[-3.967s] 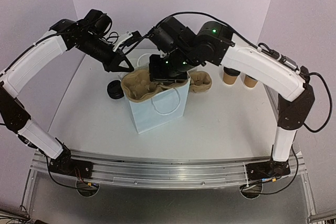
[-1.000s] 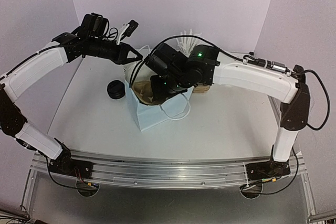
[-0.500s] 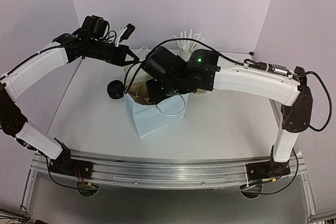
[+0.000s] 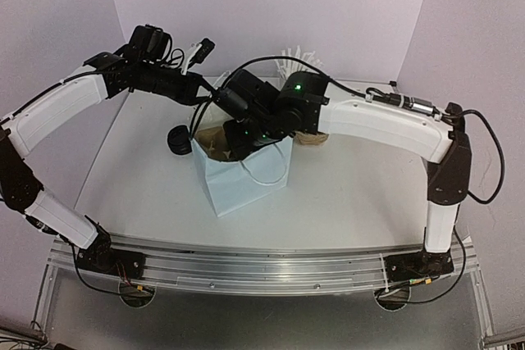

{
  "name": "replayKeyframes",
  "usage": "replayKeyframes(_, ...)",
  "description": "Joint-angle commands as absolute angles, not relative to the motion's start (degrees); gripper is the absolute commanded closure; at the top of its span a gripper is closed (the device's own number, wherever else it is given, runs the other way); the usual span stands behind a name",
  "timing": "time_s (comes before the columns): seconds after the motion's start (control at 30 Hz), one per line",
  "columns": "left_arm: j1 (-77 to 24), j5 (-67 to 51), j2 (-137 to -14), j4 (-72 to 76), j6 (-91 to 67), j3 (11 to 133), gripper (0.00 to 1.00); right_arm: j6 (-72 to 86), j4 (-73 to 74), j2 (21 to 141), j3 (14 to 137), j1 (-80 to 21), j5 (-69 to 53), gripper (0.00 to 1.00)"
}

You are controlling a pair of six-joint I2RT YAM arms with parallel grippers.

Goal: Pack the takeout coffee

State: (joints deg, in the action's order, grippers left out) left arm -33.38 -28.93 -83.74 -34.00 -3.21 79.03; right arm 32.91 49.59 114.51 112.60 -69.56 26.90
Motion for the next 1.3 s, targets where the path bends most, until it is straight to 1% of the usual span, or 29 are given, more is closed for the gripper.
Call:
replayKeyframes(0.0,-33.96,-28.72,-82.11,-31.95,-0.55,81.82,1.00,37.34,65.83,122.20,122.93,-69.15,27.38,1.00)
replayKeyframes(0.2,-34.90,-28.18,-80.30,-31.71,1.35,81.16,1.00,45.16,67.06,119.86,119.23,-67.49,27.96,1.00)
replayKeyframes(0.47,-35.16,-27.63,-80.00,-29.81,0.47,80.70,1.00,43.21,66.99,122.18,122.05,-67.32,26.08,1.00)
replayKeyframes(0.77,-35.24,-29.37,-80.83,-29.57,-2.59,79.50,1.00,43.96,66.77,123.71,124.38,-67.24,28.46,1.00)
replayKeyframes(0.9,-35.24,-30.58,-81.12,-29.50,-4.50,78.36,1.00,43.45,64.51,122.83,124.49,-67.32,31.17,1.00)
replayKeyframes(1.03,-35.16,-30.91,-81.34,-29.88,-4.94,77.21,1.00,42.19,57.04,119.18,119.42,-67.26,33.04,1.00)
replayKeyframes(1.13,-35.16,-30.98,-81.39,-29.88,-4.70,76.89,1.00,41.79,54.91,118.31,116.86,-67.24,32.94,1.00)
replayKeyframes(1.27,-35.08,-31.15,-81.52,-29.40,-4.36,77.25,1.00,41.37,54.76,119.60,116.75,-67.06,31.30,1.00)
